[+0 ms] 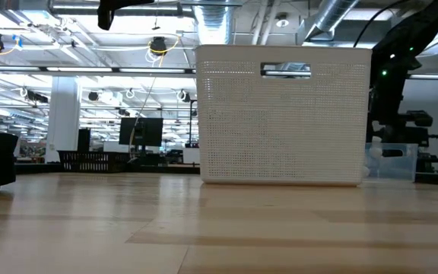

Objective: Pick & place medical supplies in basket/bin
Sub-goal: Put the white gauze in the transparent bin, then return to Home Position

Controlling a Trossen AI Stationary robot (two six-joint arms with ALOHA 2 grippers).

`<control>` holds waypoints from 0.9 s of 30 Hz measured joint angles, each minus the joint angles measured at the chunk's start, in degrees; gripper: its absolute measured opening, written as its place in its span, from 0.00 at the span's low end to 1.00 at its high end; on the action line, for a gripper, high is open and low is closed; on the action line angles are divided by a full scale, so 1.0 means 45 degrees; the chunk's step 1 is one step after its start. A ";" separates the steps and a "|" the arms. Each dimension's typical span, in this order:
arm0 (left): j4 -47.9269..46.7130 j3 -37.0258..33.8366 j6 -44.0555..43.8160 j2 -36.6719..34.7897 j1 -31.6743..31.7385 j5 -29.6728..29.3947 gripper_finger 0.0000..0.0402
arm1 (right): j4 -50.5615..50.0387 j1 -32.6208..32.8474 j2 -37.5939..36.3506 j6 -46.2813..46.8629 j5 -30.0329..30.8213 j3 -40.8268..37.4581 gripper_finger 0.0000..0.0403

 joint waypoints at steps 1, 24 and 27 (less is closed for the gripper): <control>0.0000 0.0000 -0.0001 0.0000 0.0001 0.0000 0.39 | 0.0110 0.0004 0.0000 -0.0102 -0.0004 0.0000 0.33; -0.0002 0.0000 -0.0004 -0.0002 0.0002 0.0005 0.39 | 0.0577 0.0001 -0.1386 -0.0259 -0.0098 0.0005 0.45; 0.0000 0.0000 -0.0004 -0.0004 0.0004 0.0010 0.39 | 0.1146 0.0030 -0.2314 -0.0927 -0.0548 0.0010 0.44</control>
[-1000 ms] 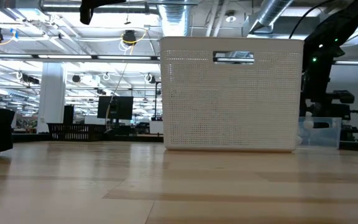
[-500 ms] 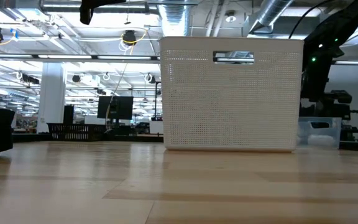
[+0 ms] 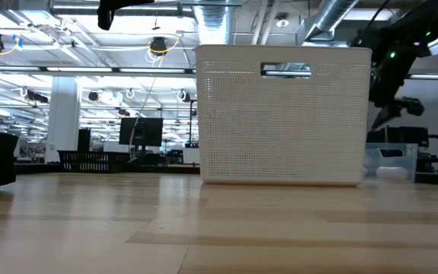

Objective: Pick & place medical supplies in basket/bin
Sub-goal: Return to Home Position

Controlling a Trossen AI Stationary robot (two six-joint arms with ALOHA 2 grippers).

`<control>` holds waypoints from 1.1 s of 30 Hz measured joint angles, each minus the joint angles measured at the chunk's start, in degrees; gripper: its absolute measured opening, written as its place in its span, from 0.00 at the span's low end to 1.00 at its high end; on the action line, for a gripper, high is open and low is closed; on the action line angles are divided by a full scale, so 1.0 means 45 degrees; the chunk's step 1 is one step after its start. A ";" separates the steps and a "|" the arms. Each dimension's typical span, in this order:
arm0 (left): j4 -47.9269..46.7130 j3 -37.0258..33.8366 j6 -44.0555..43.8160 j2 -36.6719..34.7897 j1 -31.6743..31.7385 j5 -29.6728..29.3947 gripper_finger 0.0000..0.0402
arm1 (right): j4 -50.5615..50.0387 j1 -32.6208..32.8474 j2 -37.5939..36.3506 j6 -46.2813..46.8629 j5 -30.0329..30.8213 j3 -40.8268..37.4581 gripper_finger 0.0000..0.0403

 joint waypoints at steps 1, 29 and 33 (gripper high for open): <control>-0.0004 0.0000 0.0004 0.0001 -0.0004 -0.0005 0.39 | 0.0262 0.0038 -0.0304 -0.0368 -0.0321 0.0000 0.44; 0.0179 0.0000 0.3498 0.0005 -0.0437 0.1020 0.39 | 0.8244 0.4816 -0.4802 -0.0210 -0.9607 -0.0248 0.40; 0.0160 0.0004 0.4448 -0.0033 -0.0452 0.1986 0.38 | 0.9091 0.6153 -0.4787 0.0108 -0.8799 -0.0248 0.38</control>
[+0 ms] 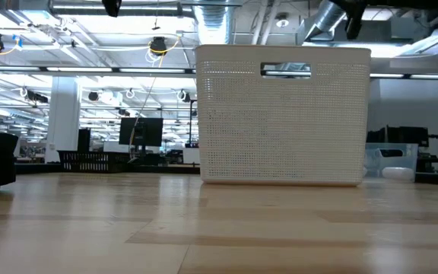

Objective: Pick & place medical supplies in basket/bin
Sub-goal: Return to Home Position

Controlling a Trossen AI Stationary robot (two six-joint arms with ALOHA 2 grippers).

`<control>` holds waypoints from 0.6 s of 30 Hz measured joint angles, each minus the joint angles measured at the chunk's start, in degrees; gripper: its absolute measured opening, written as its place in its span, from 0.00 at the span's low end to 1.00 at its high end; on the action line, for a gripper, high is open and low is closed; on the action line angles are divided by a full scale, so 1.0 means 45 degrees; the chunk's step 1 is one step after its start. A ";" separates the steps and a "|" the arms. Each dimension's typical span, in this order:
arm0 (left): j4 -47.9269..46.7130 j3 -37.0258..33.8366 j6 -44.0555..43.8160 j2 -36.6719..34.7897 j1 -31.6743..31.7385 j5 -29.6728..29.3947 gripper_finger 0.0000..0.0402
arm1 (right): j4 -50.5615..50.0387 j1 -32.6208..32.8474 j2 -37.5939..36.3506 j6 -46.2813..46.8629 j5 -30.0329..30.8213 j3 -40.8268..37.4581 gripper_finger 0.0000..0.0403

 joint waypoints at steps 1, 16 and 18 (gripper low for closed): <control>-0.0108 0.0001 0.0129 -0.0008 0.0011 0.0151 0.37 | 0.0085 0.0330 -0.0005 0.0042 0.0337 0.0000 0.37; 0.0228 -0.3202 -0.0411 -0.4126 -0.1361 -0.0120 0.16 | 0.1708 0.4326 0.0005 -0.0181 0.4954 0.0000 0.33; 0.0882 -0.3953 -0.0375 -0.4785 -0.1625 -0.0359 0.13 | 0.2211 0.4608 0.0021 -0.0291 0.5160 0.0000 0.33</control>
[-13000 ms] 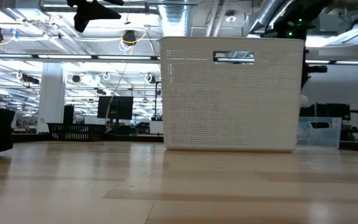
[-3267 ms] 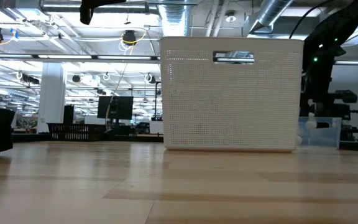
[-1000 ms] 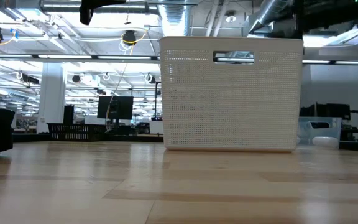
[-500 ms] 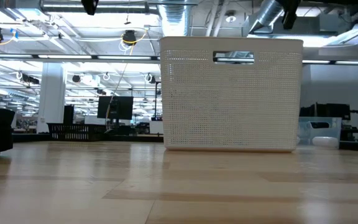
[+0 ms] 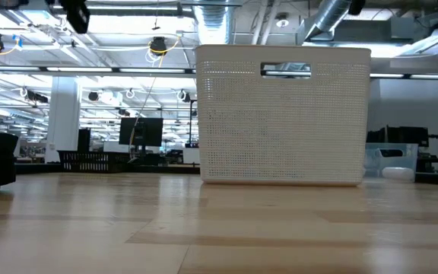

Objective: Pick & place medical supplies in basket/bin
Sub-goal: Return to Home Position

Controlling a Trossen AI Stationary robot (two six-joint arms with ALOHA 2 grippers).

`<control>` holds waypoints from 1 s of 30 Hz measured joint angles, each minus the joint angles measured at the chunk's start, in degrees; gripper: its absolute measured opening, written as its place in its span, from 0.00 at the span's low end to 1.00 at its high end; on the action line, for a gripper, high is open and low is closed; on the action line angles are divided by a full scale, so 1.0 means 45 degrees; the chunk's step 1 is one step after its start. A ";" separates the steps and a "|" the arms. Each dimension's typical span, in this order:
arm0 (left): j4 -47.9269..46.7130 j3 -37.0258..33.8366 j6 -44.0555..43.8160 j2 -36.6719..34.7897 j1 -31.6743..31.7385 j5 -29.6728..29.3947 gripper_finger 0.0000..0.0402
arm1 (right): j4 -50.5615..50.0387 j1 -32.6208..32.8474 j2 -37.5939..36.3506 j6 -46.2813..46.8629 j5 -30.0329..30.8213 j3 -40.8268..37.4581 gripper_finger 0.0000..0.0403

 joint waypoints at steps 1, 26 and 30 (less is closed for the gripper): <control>0.0267 -0.0385 0.0136 -0.0347 -0.0116 -0.0126 0.12 | 0.0225 0.0167 0.0053 -0.0084 0.0121 0.0000 0.33; -0.0350 -0.5043 0.0744 -0.4876 0.0142 0.0661 0.00 | 0.2203 0.1684 0.1126 0.0467 0.1818 0.0186 0.33; 0.0140 -0.5564 0.0720 -0.4877 0.0433 0.1086 0.00 | 0.2127 0.1691 0.1252 0.0458 0.1815 0.0495 0.33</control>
